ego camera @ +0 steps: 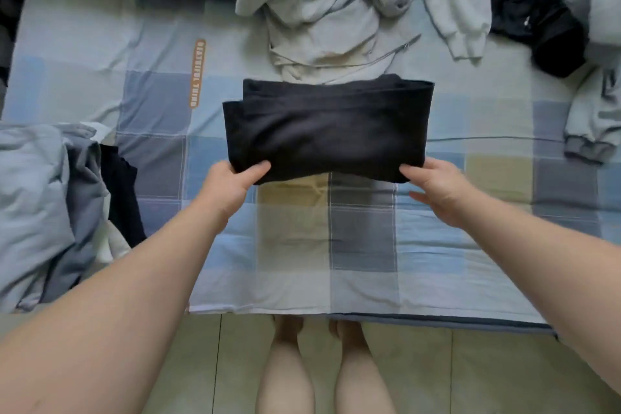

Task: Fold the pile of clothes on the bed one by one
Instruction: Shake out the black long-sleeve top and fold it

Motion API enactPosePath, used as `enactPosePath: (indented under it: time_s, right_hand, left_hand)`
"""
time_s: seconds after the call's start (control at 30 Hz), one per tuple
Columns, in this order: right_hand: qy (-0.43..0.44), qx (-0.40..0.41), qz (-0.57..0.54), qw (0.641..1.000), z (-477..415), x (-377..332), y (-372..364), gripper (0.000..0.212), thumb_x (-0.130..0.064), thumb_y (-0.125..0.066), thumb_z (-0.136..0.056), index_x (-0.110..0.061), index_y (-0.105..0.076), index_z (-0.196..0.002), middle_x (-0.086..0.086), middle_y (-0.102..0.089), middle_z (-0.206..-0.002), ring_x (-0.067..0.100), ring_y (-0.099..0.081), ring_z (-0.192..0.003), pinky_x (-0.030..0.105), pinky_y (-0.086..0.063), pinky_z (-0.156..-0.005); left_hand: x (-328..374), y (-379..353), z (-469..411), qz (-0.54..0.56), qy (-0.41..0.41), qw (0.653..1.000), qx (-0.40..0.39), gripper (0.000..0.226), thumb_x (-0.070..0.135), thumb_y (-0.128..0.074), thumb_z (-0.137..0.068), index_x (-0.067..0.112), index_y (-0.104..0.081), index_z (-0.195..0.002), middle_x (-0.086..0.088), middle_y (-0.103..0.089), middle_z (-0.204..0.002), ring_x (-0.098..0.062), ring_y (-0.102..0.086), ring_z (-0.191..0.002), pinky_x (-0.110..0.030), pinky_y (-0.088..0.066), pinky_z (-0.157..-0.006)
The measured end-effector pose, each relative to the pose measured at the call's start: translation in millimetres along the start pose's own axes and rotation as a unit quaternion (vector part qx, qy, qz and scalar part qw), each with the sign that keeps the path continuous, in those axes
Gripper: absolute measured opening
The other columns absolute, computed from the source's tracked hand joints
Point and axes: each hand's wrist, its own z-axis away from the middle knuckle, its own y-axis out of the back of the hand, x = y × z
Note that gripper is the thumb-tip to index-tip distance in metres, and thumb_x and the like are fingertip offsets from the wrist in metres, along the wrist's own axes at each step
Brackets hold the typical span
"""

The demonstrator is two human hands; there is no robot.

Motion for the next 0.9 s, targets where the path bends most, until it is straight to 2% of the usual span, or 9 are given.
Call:
enactPosePath:
  time_s: [0.07,0.2,0.3,0.37,0.43,0.5,0.63,0.8,0.9]
  right_hand:
    - [-0.045,0.0,0.03,0.999,-9,51,-12,0.018,-0.019,-0.064,-0.098,-0.017,-0.067,-0.116,0.004,-0.068,-0.125,0.022,-0.058,-0.125,0.038,-0.046,-0.1]
    - [-0.095,-0.004,0.054,0.994,-27,114,-30,0.009,-0.025,-0.066,-0.096,-0.023,-0.068,-0.104,0.003,-0.068,-0.124,0.024,-0.057,-0.125,0.034,-0.041,-0.09]
    - [-0.084,-0.019,0.026,0.996,-31,115,-33,0.043,-0.047,-0.076,-0.084,-0.025,-0.068,-0.119,-0.008,-0.069,-0.123,0.015,-0.059,-0.12,0.032,-0.035,-0.088]
    - [-0.062,-0.007,0.008,0.998,-33,108,-32,0.04,-0.048,-0.077,-0.083,-0.025,-0.068,-0.115,-0.012,-0.07,-0.116,0.007,-0.062,-0.107,0.024,-0.036,-0.082]
    - [-0.029,0.005,-0.001,1.0,-31,102,-31,0.013,-0.026,-0.073,-0.09,-0.023,-0.07,-0.102,-0.01,-0.072,-0.102,0.006,-0.064,-0.092,0.019,-0.04,-0.073]
    - [0.021,0.023,-0.001,1.0,-27,97,-30,0.017,-0.008,-0.069,-0.091,-0.019,-0.069,-0.103,-0.006,-0.072,-0.098,0.012,-0.066,-0.092,0.018,-0.047,-0.074]
    - [0.106,0.077,0.006,0.991,-16,81,-33,0.03,0.002,-0.059,-0.095,-0.021,-0.059,-0.114,-0.008,-0.068,-0.102,0.002,-0.064,-0.091,0.009,-0.049,-0.073]
    - [0.108,0.153,0.076,0.979,-49,73,-51,0.015,-0.013,-0.057,-0.095,-0.026,-0.053,-0.101,-0.005,-0.063,-0.099,0.024,-0.062,-0.099,0.041,-0.051,-0.089]
    - [0.03,0.183,0.095,0.978,-76,71,-65,0.032,-0.019,-0.059,-0.095,-0.019,-0.049,-0.125,0.004,-0.059,-0.12,0.031,-0.058,-0.111,0.046,-0.049,-0.098]
  left_hand:
    - [-55,-7,-1,-0.045,0.038,0.998,-0.006,0.023,0.025,-0.069,-0.095,0.019,-0.067,-0.117,0.012,-0.066,-0.092,-0.008,-0.061,-0.089,-0.018,-0.044,-0.073]
    - [-119,-22,-11,-0.102,0.079,0.991,0.032,0.018,0.042,-0.074,-0.088,0.028,-0.069,-0.1,0.005,-0.072,-0.101,-0.022,-0.066,-0.103,-0.037,-0.05,-0.09]
    - [-116,-26,-16,-0.091,0.072,0.992,0.043,0.026,0.054,-0.08,-0.076,0.036,-0.068,-0.09,0.012,-0.073,-0.099,-0.015,-0.066,-0.103,-0.037,-0.051,-0.093]
    - [-109,-27,-19,-0.114,0.033,0.99,0.074,0.035,0.066,-0.079,-0.065,0.04,-0.07,-0.087,0.014,-0.073,-0.1,-0.019,-0.064,-0.111,-0.043,-0.051,-0.098]
    - [-98,-27,-19,-0.099,0.0,0.991,0.089,0.029,0.057,-0.08,-0.069,0.035,-0.071,-0.087,0.011,-0.074,-0.097,-0.022,-0.065,-0.11,-0.046,-0.054,-0.095]
    - [-86,-28,-16,-0.068,-0.018,0.994,0.086,0.014,0.032,-0.08,-0.081,0.033,-0.068,-0.089,0.011,-0.073,-0.097,-0.018,-0.068,-0.102,-0.042,-0.056,-0.092]
    - [-69,-34,-15,-0.01,-0.071,0.995,0.072,0.033,0.007,-0.069,-0.089,0.032,-0.062,-0.109,0.015,-0.07,-0.108,-0.006,-0.066,-0.104,-0.033,-0.052,-0.097]
    - [-69,-50,-49,-0.084,-0.093,0.982,0.141,0.019,0.013,-0.058,-0.097,0.019,-0.054,-0.115,0.01,-0.063,-0.105,-0.019,-0.06,-0.106,-0.029,-0.045,-0.089]
    - [-77,-61,-77,-0.156,-0.026,0.968,0.196,0.044,0.025,-0.059,-0.098,0.019,-0.043,-0.139,-0.001,-0.056,-0.135,-0.029,-0.052,-0.123,-0.038,-0.041,-0.098]
